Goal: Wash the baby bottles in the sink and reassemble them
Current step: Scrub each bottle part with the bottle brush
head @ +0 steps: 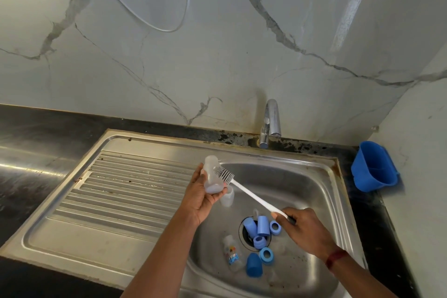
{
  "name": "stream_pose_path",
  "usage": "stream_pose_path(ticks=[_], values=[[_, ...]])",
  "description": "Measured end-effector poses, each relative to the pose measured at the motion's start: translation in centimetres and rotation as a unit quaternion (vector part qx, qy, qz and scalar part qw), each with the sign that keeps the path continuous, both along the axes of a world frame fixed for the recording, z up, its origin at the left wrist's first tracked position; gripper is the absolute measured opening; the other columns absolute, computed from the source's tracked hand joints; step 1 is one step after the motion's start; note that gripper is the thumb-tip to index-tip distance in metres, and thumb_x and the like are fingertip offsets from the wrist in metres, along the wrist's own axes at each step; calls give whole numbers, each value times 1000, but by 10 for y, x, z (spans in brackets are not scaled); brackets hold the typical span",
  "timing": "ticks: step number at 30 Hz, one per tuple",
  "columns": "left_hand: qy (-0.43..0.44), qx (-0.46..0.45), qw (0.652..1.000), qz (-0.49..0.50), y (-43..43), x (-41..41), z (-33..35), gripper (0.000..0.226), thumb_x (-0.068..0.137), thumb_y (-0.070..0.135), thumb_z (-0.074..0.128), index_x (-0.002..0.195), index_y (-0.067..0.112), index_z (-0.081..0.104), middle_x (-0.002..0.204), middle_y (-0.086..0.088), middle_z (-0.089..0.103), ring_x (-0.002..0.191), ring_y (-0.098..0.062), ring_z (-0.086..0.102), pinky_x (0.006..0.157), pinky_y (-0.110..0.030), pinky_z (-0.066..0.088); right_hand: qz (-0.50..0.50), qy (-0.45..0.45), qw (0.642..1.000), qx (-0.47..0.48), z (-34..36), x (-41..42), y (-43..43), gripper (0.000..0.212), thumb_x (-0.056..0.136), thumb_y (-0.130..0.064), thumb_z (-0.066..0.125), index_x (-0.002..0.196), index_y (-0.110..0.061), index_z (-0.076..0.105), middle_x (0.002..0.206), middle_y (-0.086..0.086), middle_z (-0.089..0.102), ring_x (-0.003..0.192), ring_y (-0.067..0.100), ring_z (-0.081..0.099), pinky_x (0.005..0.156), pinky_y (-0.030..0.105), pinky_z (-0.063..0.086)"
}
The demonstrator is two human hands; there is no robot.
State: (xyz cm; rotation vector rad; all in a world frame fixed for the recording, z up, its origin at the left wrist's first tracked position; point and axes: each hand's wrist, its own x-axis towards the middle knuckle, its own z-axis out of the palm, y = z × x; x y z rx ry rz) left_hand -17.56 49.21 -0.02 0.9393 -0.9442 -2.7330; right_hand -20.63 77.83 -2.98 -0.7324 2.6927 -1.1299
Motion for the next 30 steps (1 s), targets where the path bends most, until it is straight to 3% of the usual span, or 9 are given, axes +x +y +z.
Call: stream_pose_path(ticks=[4,8,12,18,21,24,26,30], values=[[-5,-6,1000,5,-5,-1,2,39,99,15,55,138,21,51,135,-22,54,117,-43,58,81,-53,58,10,-7,1000,-1,-1,1,-2,58,85,-70,44,63,-18,55,50,-9,39,48,8,34,50,18,31],[-1,-24,1000,-9,1,4,4,36,98,17,59,132,15,51,135,-24,53,118,-43,59,78,-52,60,-2,-6,1000,7,1,-2,-8,55,86,-68,46,58,-21,46,50,-8,36,48,7,33,50,23,32],[4,-5,999,-32,13,8,6,30,96,20,59,125,15,50,134,-24,49,122,-49,54,80,-56,57,-35,-16,999,23,5,-10,-22,57,91,-58,52,59,-13,40,51,-5,34,49,7,30,51,22,30],[1,69,996,53,-5,8,-2,45,100,19,54,141,12,40,137,-30,47,113,-51,58,74,-67,54,-7,-35,999,21,3,-2,-27,54,92,-56,54,58,-15,44,51,-6,35,49,7,32,50,25,31],[-4,33,998,45,-18,9,-4,45,100,23,53,143,19,42,139,-25,51,119,-47,56,82,-69,49,16,-47,999,-6,-1,7,-19,54,89,-58,53,58,-15,44,51,-7,33,49,7,31,50,23,28],[-1,-36,999,-38,-15,12,6,41,95,29,58,135,27,52,134,-18,57,113,-38,60,93,-66,47,8,-48,999,-21,-1,9,-15,63,85,-68,48,61,-10,47,52,-8,32,50,7,30,50,23,29],[7,-69,994,-82,-14,13,9,57,82,25,70,135,32,49,132,-15,56,111,-35,59,91,-64,49,3,-44,999,-25,0,8,-16,64,85,-68,48,63,-8,49,53,-7,33,50,7,31,51,22,30],[34,-109,982,-148,-23,13,8,103,67,-10,68,142,51,32,129,-7,54,112,-29,58,81,-59,54,11,-46,998,-38,7,4,-15,66,86,-66,50,65,-3,52,53,-7,34,50,6,32,51,20,30]])
